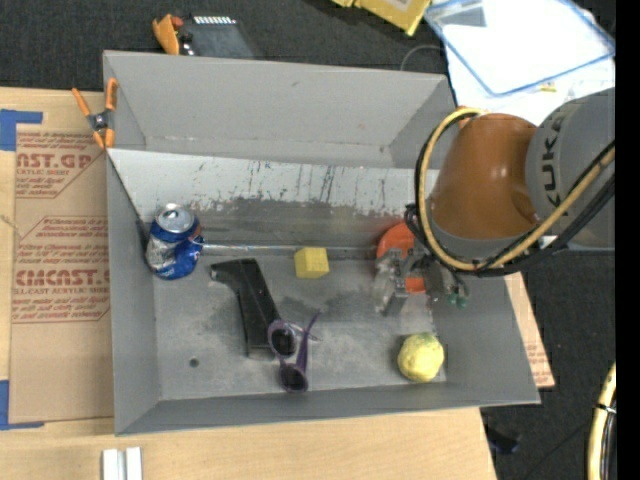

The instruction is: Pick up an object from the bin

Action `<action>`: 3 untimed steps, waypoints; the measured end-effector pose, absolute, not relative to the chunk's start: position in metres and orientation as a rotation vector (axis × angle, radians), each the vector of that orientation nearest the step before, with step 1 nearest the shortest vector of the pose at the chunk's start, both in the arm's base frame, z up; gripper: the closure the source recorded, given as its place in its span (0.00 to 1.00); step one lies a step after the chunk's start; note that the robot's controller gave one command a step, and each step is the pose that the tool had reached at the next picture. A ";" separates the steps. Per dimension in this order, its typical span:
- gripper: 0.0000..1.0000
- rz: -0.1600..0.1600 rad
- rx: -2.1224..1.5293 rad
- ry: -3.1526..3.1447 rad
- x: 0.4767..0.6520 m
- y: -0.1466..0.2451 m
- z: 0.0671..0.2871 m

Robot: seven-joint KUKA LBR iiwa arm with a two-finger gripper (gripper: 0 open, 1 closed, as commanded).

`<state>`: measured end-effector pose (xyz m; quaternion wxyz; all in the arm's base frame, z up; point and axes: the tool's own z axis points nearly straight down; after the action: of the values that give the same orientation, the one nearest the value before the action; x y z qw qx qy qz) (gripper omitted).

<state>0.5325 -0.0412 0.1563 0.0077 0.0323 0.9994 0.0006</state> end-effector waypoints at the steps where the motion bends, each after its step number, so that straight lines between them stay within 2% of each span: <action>1: 1.00 0.002 0.101 3.125 0.533 -0.041 0.156; 2: 1.00 0.004 0.166 3.120 0.558 -0.047 0.170; 3: 1.00 0.000 -0.112 3.123 0.569 -0.085 0.159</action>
Offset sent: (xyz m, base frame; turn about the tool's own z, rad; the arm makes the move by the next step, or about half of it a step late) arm 0.0351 -0.0100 0.0190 0.0617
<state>0.5695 -0.0847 0.1589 0.0082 -0.0358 0.9993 0.0000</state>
